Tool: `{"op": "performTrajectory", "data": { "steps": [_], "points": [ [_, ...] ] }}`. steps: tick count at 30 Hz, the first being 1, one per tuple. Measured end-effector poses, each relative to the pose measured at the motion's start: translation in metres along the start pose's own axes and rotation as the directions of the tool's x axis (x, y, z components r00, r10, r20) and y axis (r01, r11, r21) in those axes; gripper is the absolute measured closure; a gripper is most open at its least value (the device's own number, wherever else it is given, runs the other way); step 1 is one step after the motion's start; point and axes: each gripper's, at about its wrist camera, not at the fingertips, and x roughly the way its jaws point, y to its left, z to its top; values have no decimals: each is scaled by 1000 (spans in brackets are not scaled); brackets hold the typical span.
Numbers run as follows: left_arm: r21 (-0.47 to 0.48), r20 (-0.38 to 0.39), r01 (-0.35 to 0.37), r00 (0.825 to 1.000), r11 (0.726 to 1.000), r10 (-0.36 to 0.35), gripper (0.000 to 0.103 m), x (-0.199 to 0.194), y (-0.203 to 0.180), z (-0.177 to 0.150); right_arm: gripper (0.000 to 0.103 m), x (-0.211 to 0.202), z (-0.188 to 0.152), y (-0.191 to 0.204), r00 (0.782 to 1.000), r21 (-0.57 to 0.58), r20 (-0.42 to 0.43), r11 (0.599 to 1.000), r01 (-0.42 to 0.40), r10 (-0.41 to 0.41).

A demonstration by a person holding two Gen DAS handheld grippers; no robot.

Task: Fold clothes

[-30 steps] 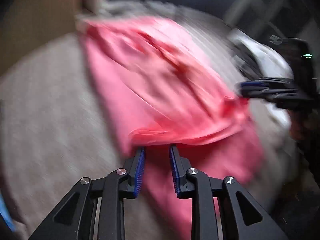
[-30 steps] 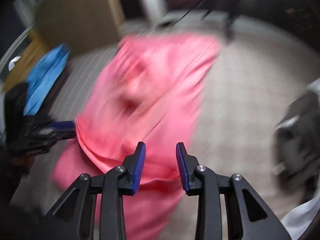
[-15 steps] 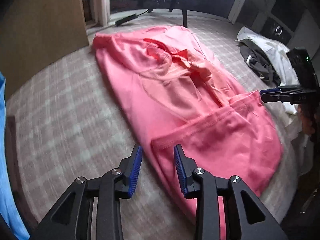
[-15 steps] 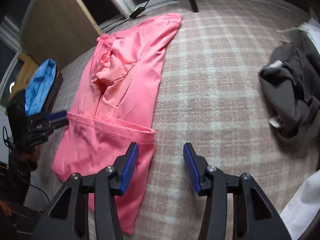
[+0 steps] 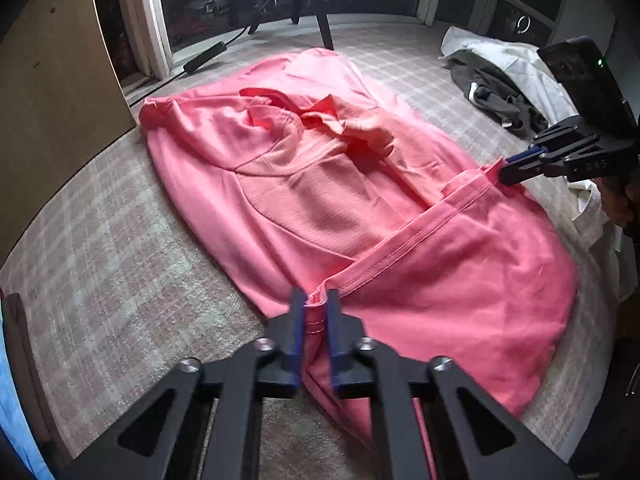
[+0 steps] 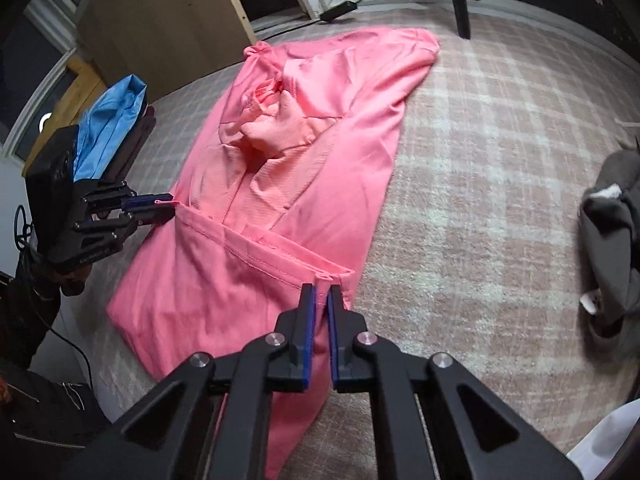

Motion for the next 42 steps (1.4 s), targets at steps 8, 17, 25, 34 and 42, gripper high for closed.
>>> {"op": "performTrajectory", "data": {
  "steps": [8, 17, 25, 34, 42],
  "points": [
    [15, -22, -53, 998, 998, 53, 73, -3, 3, 3, 74, -7, 13, 24, 996, -166, 4, 982, 84, -85],
    [48, -3, -38, 999, 998, 38, 68, -22, -1, 10, 64, 36, 37, 73, 993, -489, -98, 872, 11, -68],
    [92, -53, -3, 999, 996, 8, 68, 1, -3, 7, 67, 54, 38, 81, 984, -559, -174, 827, -59, -48],
    [132, -54, 27, 998, 991, -20, 89, 6, -5, 4, 96, 57, 42, 78, 980, -556, -197, 825, -104, -9],
    [117, -27, 20, 999, 993, -16, 96, -1, 2, 2, 97, 41, 45, 89, 987, -590, -158, 803, -89, -7]
  ]
}}
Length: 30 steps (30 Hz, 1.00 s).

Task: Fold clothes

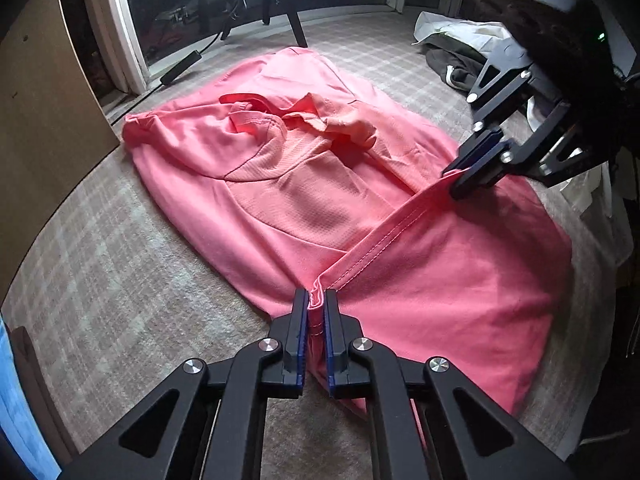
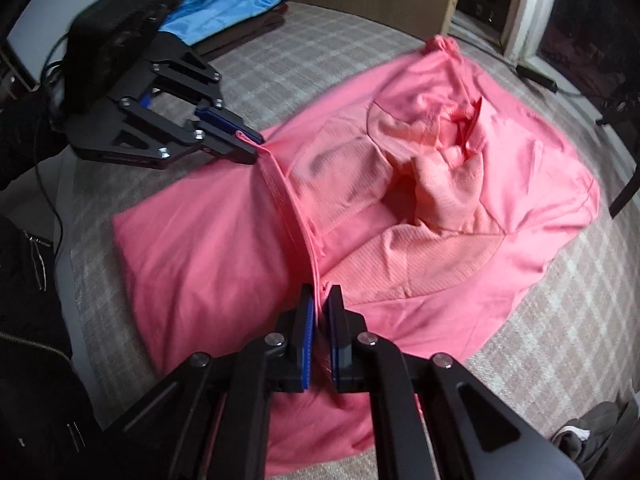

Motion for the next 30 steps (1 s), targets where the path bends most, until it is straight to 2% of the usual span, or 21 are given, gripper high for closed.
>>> {"op": "performTrajectory", "data": {
  "steps": [4, 6, 9, 10, 11, 12, 13, 15, 16, 17, 19, 21, 23, 25, 30],
  "points": [
    [-10, 6, -10, 1000, 1000, 10, 96, -6, 0, -3, 97, -4, 7, 4, 1000, -22, 19, 1000, 9, -9],
    [-14, 5, -18, 1000, 1000, 18, 92, -7, 1, -4, 97, 2, 12, 4, 999, -33, 27, 999, 19, -18],
    [-46, -19, -42, 999, 998, 41, 84, -3, 9, -7, 94, 28, 20, 0, 998, -35, -45, 998, 50, -52],
    [-61, -38, -59, 998, 996, 56, 82, -1, 13, -8, 90, 28, 20, -2, 996, -22, -61, 997, 71, -72],
    [-76, -42, -57, 998, 995, 54, 83, -2, 16, -9, 88, 21, 19, -5, 995, 1, -48, 997, 83, -83],
    [-87, -31, -54, 998, 995, 52, 83, -7, 18, -9, 82, 9, 16, -8, 996, 28, -20, 996, 89, -88],
    [-99, -16, -59, 998, 993, 58, 84, -14, 18, -10, 70, -4, 10, -11, 995, 63, 6, 993, 98, -99],
    [-131, 0, -32, 999, 991, 32, 84, -29, 17, -16, 55, -35, -11, -20, 989, 161, 52, 978, 129, -139],
    [-152, 4, -16, 1000, 988, 17, 80, -34, 16, -20, 55, -48, -25, -23, 988, 223, 73, 968, 117, -136],
    [-174, -2, 10, 1000, 985, -10, 76, -38, 12, -27, 55, -58, -45, -24, 991, 305, 95, 950, 62, -96],
    [-219, -15, 66, 997, 974, -71, 74, -45, 2, -43, 55, -74, -82, -25, 989, 450, 145, 892, -44, -25],
    [-255, -33, 114, 991, 960, -126, 74, -50, -10, -60, 55, -75, -115, -17, 982, 543, 187, 831, -119, 19],
    [-271, -35, 159, 984, 949, -175, 73, -53, -23, -74, 55, -72, -141, -1, 974, 588, 221, 790, -176, 53],
    [-260, -32, 187, 979, 947, -202, 73, -53, -36, -82, 55, -70, -150, 15, 971, 588, 230, 787, -188, 61],
    [-180, -33, 170, 983, 969, -179, 73, -46, -60, -83, 55, -49, -150, 33, 983, 528, 176, 838, -138, 50]
  ]
}}
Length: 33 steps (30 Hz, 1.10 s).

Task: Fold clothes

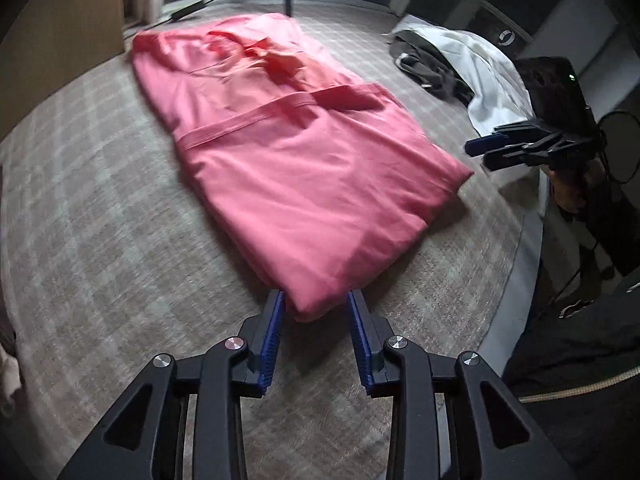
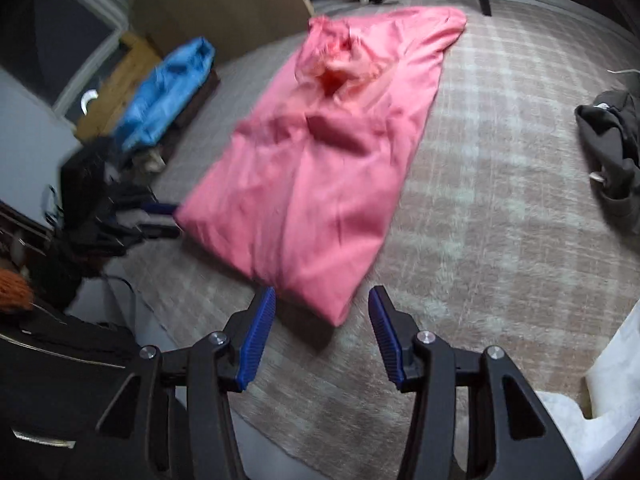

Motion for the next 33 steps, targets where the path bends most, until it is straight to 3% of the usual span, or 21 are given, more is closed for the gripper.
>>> {"op": "performTrajectory", "data": {
  "steps": [4, 6, 8, 9, 11, 12, 17, 20, 22, 24, 28, 30, 33],
  "points": [
    [33, 14, -28, 1000, 999, 28, 73, 6, -2, 1, 55, 15, -5, 7, 999, -65, -20, 998, 25, -26],
    [42, 23, -16, 1000, 999, 15, 79, 5, -4, 3, 55, 19, -4, 11, 999, -100, -15, 994, 33, -35],
    [44, 25, 9, 1000, 999, -10, 93, 4, -4, 4, 56, 24, -3, 15, 999, -140, -30, 989, 39, -44],
    [42, 19, 16, 1000, 999, -17, 94, 3, -3, 5, 60, 26, -3, 16, 998, -152, -41, 988, 43, -50],
    [35, 2, 9, 1000, 999, -9, 97, 4, -1, 5, 80, 30, -2, 16, 996, -175, -61, 983, 51, -62],
    [32, -5, 4, 1000, 999, -4, 97, 4, -1, 5, 97, 31, -1, 15, 995, -183, -70, 982, 55, -69],
    [17, 15, -21, 1000, 1000, 21, 98, -8, -1, 2, 97, 21, 7, 19, 987, -254, -86, 961, 109, -135],
    [-7, -27, -43, 999, 999, 43, 96, 11, 2, -7, 96, 25, 6, 13, 976, -239, -129, 961, 142, -177],
    [-10, -29, -59, 998, 998, 58, 91, 9, -1, -6, 84, 16, 5, 17, 965, -256, -119, 946, 200, -236],
    [-15, -32, -99, 995, 995, 98, 89, -2, -3, -3, 79, -4, 9, 20, 967, -263, -75, 940, 218, -246],
    [-7, 47, -76, 996, 997, 77, 87, -38, -8, 14, 79, -36, 38, 18, 985, -211, 72, 963, 171, -159],
    [22, 69, -97, 993, 995, 95, 86, -33, -11, 32, 79, -17, 59, 19, 984, -220, 90, 961, 168, -152],
    [19, 79, -45, 996, 999, 44, 86, -4, -4, 68, 79, 32, 88, 17, 990, -216, 52, 967, 136, -128]
  ]
}}
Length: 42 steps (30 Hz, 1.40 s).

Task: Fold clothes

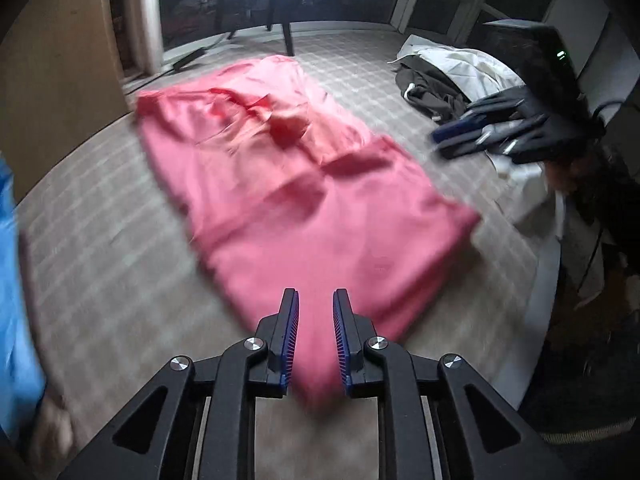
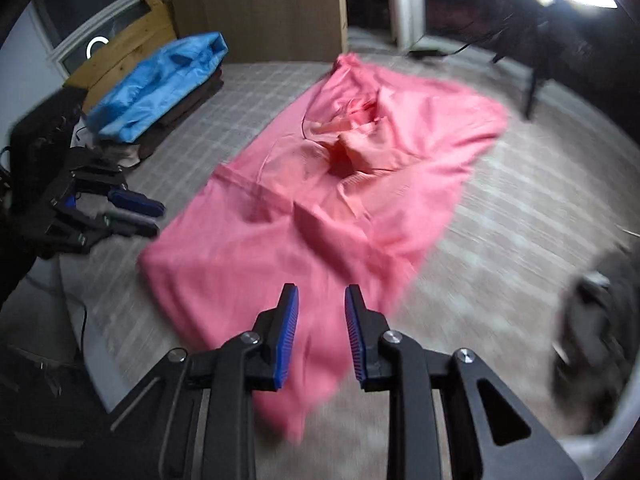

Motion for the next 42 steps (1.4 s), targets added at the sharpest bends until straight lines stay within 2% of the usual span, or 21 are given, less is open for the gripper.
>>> {"op": "performTrajectory", "data": {
  "steps": [2, 5, 6, 8, 10, 11, 13, 15, 17, 19, 21, 23, 26, 30, 32, 33, 34, 38, 39, 41, 42],
  "points": [
    [-17, -3, 8, 1000, 1000, -8, 85, 26, 7, 20, 79, 25, 14, -6, 1000, 9, -17, 1000, 13, -13],
    [-55, -11, -59, 998, 997, 59, 87, 38, 20, 26, 82, 30, 22, -22, 991, 11, 11, 991, 130, -131],
    [-68, -15, -84, 996, 994, 83, 88, 41, 25, 27, 81, 27, 22, -28, 989, 29, 23, 989, 145, -146],
    [-94, -22, -132, 991, 987, 131, 90, 47, 33, 29, 81, 7, 11, -40, 994, 108, 59, 990, 88, -94],
    [-76, -6, -162, 987, 984, 162, 90, 34, 25, 24, 81, -17, -8, -40, 995, 149, 96, 989, 8, -23],
    [-61, 5, -156, 988, 986, 157, 87, 27, 18, 19, 81, -26, -20, -33, 995, 147, 103, 989, -26, 11],
    [-32, 8, -92, 996, 995, 93, 86, 19, 1, 8, 81, -40, -45, -18, 991, 142, 109, 985, -94, 78],
    [-7, -9, -45, 999, 999, 45, 84, 17, -12, -4, 81, -37, -67, -1, 989, 130, 71, 981, -141, 133],
    [10, -53, -34, 998, 999, 35, 84, 25, -19, -14, 82, -19, -84, 14, 993, 113, -12, 987, -118, 120],
    [10, -107, -65, 992, 998, 66, 83, 37, -18, -24, 88, -15, -101, 20, 995, 80, -72, 995, -58, 64],
    [-13, -111, -66, 992, 998, 64, 83, 35, -13, -27, 88, -36, -103, 13, 996, 132, -70, 990, -49, 59],
    [-35, -91, -73, 993, 997, 70, 84, 21, -8, -24, 88, -71, -98, 5, 999, 177, 10, 983, -52, 51],
    [-61, -34, -77, 997, 995, 75, 84, -15, -1, -8, 88, -126, -82, 4, 991, 193, 132, 980, -53, 28],
    [-61, 62, -96, 993, 994, 99, 84, -81, 10, 27, 87, -192, -49, 13, 968, 152, 244, 988, 27, -64],
    [-51, 111, -153, 981, 987, 158, 77, -108, 18, 46, 77, -214, -32, 16, 953, 106, 284, 991, 78, -105],
    [-43, 129, -191, 972, 981, 195, 75, -117, 22, 57, 64, -223, -23, 18, 943, 87, 306, 990, 107, -129],
    [-29, 144, -223, 964, 974, 225, 75, -123, 27, 67, 59, -228, -15, 18, 930, 74, 331, 987, 142, -159],
    [-33, 141, -279, 949, 960, 281, 74, -106, 54, 96, 59, -216, 17, 12, 895, 37, 393, 976, 216, -213],
    [-32, 133, -293, 946, 956, 295, 74, -96, 61, 101, 59, -204, 24, 7, 893, 33, 390, 972, 231, -226],
    [-30, 110, -287, 951, 957, 289, 74, -70, 77, 114, 67, -168, 40, -10, 910, 55, 334, 969, 243, -247],
    [-33, 103, -273, 956, 961, 275, 74, -56, 84, 119, 81, -150, 48, -18, 917, 66, 305, 966, 249, -257]
  ]
}}
